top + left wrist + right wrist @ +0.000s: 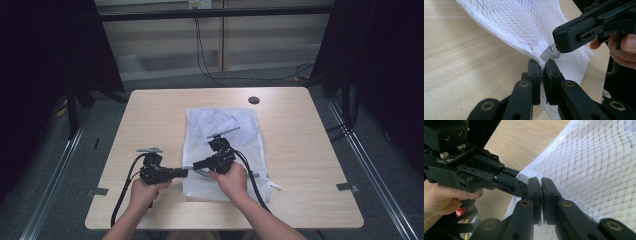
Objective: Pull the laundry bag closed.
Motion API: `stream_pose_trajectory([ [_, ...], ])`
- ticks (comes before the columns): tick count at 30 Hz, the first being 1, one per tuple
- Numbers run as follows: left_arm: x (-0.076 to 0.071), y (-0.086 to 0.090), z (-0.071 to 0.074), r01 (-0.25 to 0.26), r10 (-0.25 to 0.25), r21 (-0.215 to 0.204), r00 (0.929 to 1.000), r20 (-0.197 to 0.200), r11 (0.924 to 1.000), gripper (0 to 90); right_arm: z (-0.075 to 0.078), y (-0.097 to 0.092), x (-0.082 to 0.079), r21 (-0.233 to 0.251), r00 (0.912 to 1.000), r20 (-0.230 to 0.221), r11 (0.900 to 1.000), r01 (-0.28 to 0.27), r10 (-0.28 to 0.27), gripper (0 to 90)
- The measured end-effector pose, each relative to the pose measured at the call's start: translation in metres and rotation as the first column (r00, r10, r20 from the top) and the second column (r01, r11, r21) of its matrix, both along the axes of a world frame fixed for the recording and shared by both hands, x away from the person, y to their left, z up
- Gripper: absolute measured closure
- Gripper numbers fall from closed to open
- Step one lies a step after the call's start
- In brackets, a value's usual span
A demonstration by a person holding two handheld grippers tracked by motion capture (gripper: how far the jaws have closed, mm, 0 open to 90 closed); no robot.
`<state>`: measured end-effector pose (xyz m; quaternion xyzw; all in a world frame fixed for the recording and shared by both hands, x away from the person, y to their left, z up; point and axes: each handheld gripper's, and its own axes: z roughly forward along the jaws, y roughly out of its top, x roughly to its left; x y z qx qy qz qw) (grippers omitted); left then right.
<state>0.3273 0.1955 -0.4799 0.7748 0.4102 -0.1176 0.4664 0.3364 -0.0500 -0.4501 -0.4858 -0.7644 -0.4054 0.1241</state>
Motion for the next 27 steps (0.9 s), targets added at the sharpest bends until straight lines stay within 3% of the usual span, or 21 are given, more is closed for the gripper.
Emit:
stream_pose_trajectory([
  [27,0.000,0.001,0.001,0.000,0.000,-0.002,1.0000,-0.005,1.0000,85.1,-0.003,-0.016,-0.001,-0.001,0.9999,-0.009,0.9999,0.011,-0.011,87.0],
])
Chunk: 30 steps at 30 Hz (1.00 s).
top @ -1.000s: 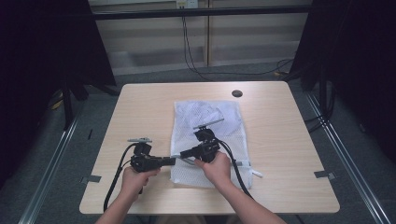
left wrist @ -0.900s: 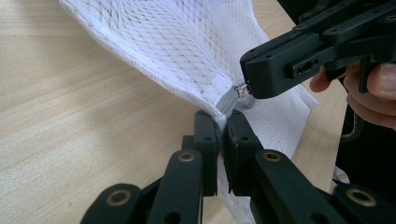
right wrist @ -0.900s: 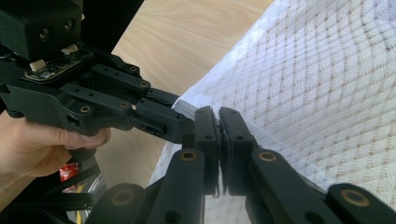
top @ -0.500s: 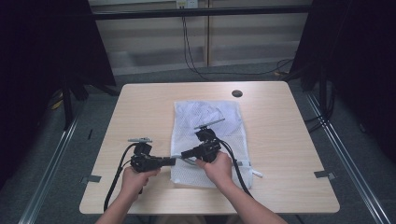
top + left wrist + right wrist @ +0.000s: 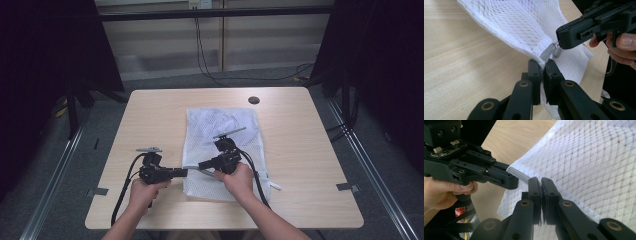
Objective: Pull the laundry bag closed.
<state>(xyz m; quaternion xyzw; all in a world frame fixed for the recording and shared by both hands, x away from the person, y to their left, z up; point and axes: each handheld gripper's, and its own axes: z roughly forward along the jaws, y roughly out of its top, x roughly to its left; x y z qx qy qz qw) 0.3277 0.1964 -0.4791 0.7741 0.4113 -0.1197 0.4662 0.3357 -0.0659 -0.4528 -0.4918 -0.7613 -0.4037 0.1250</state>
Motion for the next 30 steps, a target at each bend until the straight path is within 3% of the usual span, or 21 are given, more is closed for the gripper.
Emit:
stream_pose_trajectory([
  [30,0.000,0.000,0.000,-0.003,0.003,-0.004,0.9999,-0.015,1.0000,85.1,0.003,-0.012,-0.002,-0.014,0.9999,0.011,0.9999,-0.004,0.004,87.0],
])
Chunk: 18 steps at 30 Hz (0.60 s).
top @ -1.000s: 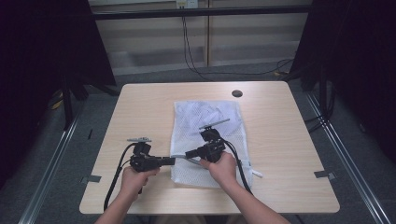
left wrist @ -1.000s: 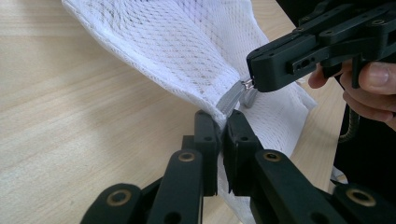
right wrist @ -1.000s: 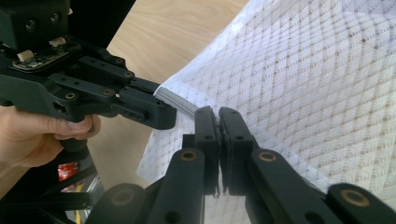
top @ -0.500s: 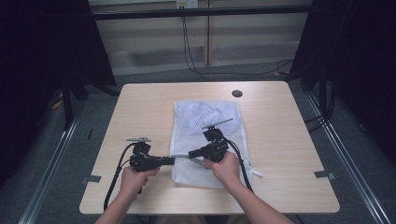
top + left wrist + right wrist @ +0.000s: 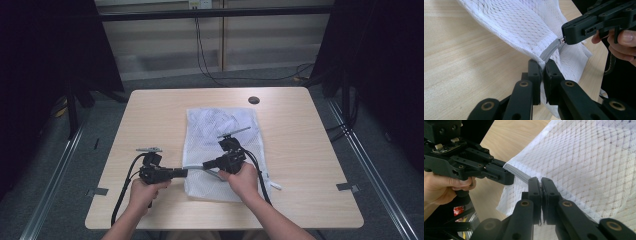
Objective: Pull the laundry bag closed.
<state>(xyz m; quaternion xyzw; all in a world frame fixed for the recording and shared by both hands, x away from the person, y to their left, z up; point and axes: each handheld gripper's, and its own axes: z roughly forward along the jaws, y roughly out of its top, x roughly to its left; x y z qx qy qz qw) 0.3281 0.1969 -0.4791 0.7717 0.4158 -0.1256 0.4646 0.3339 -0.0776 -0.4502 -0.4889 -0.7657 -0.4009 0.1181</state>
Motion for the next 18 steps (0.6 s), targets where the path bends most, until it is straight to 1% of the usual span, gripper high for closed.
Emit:
stream_pose_trajectory([
  [6,0.000,0.000,0.000,0.009,-0.009,0.003,1.0000,0.001,1.0000,85.2,0.000,0.000,0.000,-0.002,1.0000,0.002,1.0000,-0.001,0.001,87.0],
  [7,0.000,0.001,0.000,0.004,-0.004,0.004,1.0000,0.000,1.0000,85.3,0.000,0.000,0.000,-0.006,1.0000,0.002,1.0000,0.000,0.000,87.0],
  [9,0.000,0.003,0.000,-0.010,0.010,-0.002,0.9999,-0.008,0.9999,85.4,0.000,-0.002,-0.001,-0.029,0.9999,0.009,0.9996,0.006,-0.005,87.0],
  [10,0.001,0.004,0.001,-0.009,0.009,-0.001,1.0000,0.000,1.0000,85.4,0.000,-0.004,0.000,-0.028,0.9999,0.006,0.9996,0.009,-0.009,87.0],
  [11,0.001,0.004,0.001,-0.018,0.018,-0.009,0.9998,-0.005,0.9998,85.4,-0.001,-0.006,0.000,-0.024,0.9999,0.001,0.9996,0.016,-0.016,87.0],
  [13,0.001,0.004,0.001,-0.009,0.009,-0.009,0.9999,-0.005,0.9999,85.4,-0.001,-0.010,0.000,-0.016,0.9998,0.002,0.9997,0.019,-0.019,87.0],
  [14,0.001,0.003,0.000,-0.005,0.005,-0.009,1.0000,-0.006,0.9999,85.4,-0.001,-0.011,0.000,-0.016,0.9997,-0.002,0.9996,0.022,-0.022,87.0],
  [16,0.001,0.003,0.000,-0.004,0.004,-0.010,0.9999,-0.010,0.9999,85.4,-0.001,-0.012,0.000,-0.025,0.9998,0.005,0.9995,0.018,-0.018,87.0],
  [18,0.001,0.003,0.000,-0.004,0.004,-0.009,0.9999,-0.010,0.9999,85.4,-0.001,-0.012,-0.001,-0.017,0.9998,0.002,0.9997,0.018,-0.018,87.0],
])
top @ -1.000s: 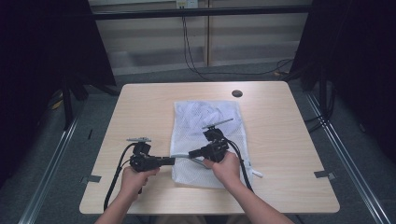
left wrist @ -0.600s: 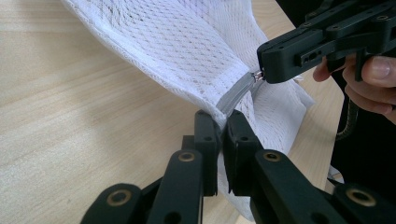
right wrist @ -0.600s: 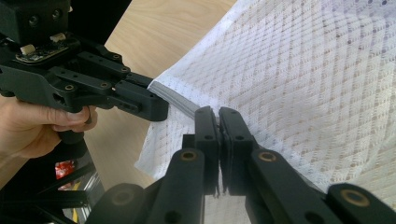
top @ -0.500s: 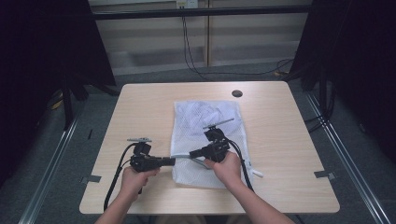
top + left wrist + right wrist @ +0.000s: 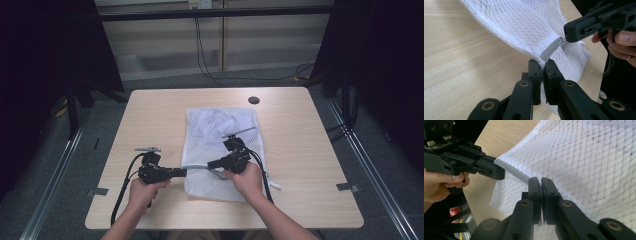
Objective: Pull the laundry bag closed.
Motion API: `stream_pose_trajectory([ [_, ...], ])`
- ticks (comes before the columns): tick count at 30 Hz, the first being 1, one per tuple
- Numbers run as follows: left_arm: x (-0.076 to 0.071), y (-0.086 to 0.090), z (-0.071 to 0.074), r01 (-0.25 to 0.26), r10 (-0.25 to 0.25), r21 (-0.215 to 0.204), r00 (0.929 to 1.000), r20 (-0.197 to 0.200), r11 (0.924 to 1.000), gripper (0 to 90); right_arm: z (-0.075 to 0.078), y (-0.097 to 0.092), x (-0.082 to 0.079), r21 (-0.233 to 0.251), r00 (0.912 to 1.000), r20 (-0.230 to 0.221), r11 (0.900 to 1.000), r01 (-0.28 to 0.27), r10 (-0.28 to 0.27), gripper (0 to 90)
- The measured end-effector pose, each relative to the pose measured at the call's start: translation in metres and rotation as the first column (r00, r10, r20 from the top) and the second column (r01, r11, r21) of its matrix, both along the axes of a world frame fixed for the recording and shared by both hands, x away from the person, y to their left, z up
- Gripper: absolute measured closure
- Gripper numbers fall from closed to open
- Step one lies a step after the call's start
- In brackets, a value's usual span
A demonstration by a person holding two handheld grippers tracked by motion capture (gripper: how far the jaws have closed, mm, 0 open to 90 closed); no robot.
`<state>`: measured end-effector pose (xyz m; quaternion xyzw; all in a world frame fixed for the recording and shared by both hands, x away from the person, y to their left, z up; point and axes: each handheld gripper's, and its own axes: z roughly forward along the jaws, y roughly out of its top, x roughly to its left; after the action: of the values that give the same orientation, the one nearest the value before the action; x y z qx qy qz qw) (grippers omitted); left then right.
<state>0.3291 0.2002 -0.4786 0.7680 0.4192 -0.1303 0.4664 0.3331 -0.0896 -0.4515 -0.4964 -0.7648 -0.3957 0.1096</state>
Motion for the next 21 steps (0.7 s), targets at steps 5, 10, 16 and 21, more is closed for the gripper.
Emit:
stream_pose_trajectory([
  [5,0.0000,0.0000,0.0000,-0.001,0.001,-0.003,1.0000,-0.002,1.0000,85.4,0.0000,-0.0004,-0.0003,0.004,1.0000,0.000,1.0000,0.001,-0.001,87.0],
  [10,0.0004,0.0011,0.0000,-0.003,0.003,0.003,1.0000,0.001,1.0000,85.4,0.0004,-0.0010,-0.0003,-0.007,1.0000,0.002,1.0000,0.003,-0.003,87.0],
  [16,0.0001,0.0004,-0.0003,-0.001,0.001,0.000,1.0000,-0.002,1.0000,85.4,-0.0004,-0.0062,-0.0001,-0.009,0.9999,0.005,0.9999,0.009,-0.009,87.0],
  [21,-0.0001,0.0005,0.0000,-0.005,0.005,-0.006,1.0000,-0.004,1.0000,85.4,0.0001,-0.0079,-0.0005,-0.003,0.9999,0.003,0.9999,0.011,-0.011,87.0],
])
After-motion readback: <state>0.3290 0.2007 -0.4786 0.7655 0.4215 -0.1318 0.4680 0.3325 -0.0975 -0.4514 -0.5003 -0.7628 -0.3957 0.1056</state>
